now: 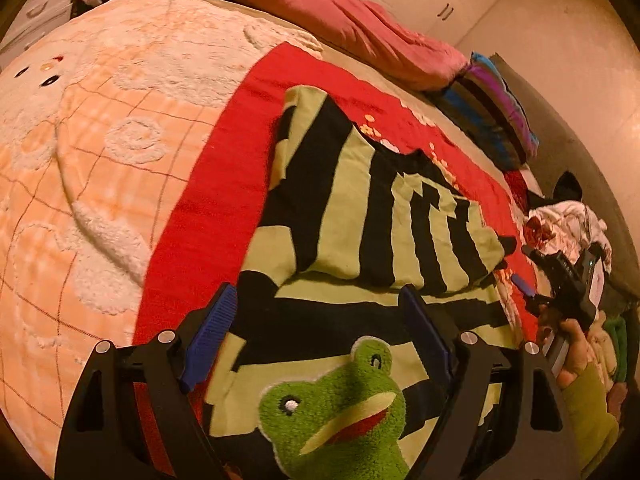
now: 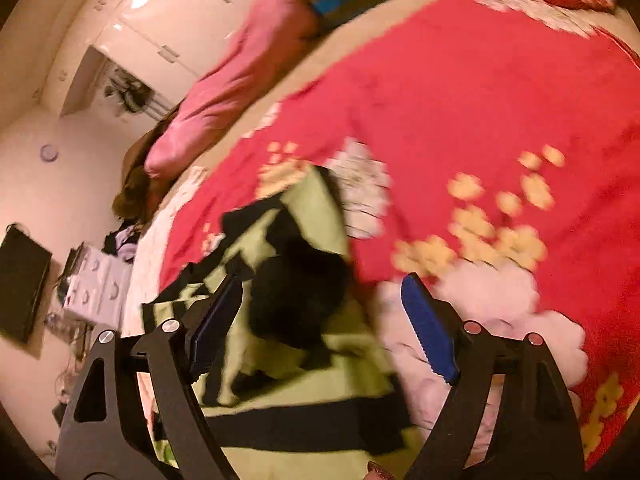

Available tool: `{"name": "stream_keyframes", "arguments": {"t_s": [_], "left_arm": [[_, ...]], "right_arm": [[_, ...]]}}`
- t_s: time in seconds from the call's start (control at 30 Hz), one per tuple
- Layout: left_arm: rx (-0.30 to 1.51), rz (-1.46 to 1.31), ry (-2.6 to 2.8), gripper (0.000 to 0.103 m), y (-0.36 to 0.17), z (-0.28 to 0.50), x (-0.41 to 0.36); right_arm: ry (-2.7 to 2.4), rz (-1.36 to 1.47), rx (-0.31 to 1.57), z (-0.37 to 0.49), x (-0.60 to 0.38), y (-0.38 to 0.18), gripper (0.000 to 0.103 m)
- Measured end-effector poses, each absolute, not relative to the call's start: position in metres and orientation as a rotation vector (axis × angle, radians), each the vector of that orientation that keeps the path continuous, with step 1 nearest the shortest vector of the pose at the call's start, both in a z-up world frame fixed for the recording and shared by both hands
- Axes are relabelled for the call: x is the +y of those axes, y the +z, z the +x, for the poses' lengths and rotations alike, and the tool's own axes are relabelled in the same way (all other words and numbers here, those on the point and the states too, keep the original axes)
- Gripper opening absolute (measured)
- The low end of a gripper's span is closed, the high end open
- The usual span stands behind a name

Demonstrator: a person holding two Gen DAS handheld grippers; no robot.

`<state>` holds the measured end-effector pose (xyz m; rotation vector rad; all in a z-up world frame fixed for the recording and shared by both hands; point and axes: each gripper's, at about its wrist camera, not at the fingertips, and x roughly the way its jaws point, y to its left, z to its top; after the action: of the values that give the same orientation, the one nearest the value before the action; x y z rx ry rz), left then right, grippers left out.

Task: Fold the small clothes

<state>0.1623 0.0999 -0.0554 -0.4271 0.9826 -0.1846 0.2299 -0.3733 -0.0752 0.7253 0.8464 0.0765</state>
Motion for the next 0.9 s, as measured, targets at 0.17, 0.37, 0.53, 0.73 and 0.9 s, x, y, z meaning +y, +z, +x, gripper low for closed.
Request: {"name": "stream_keyframes", "arguments": {"t_s": [0.17, 0.37, 0.53, 0.73, 0.9], "left_arm": [[0.976, -0.375, -0.202, 0.082, -0.048, 0.181, 0.085], [0.950, -0.266, -0.232, 0.075, -0.033, 0.231, 0.056], [0.966, -0.141, -0.249, 0.059, -0.044, 0.283, 0.022], [1.051, 0.056, -0.009, 0.062, -0.091, 0.313, 0.037], [1.026, 0.032, 0.132, 0.066, -0.085, 0.311, 0.076]], "right_arm": [[0.111, 0.636, 0.831, 0.235, -0.367, -0.070, 0.075], [0.232, 0.450, 0.852, 0.253, -0.353, -0.063, 0.071], [0.300, 0.285, 0.883, 0.265, -0.332, -0.064, 0.062], [0.409, 0.322, 0.975, 0.285, -0.321, -0.075, 0.009], [0.455, 0.398, 0.859, 0.291, -0.314, -0.044, 0.008]]}}
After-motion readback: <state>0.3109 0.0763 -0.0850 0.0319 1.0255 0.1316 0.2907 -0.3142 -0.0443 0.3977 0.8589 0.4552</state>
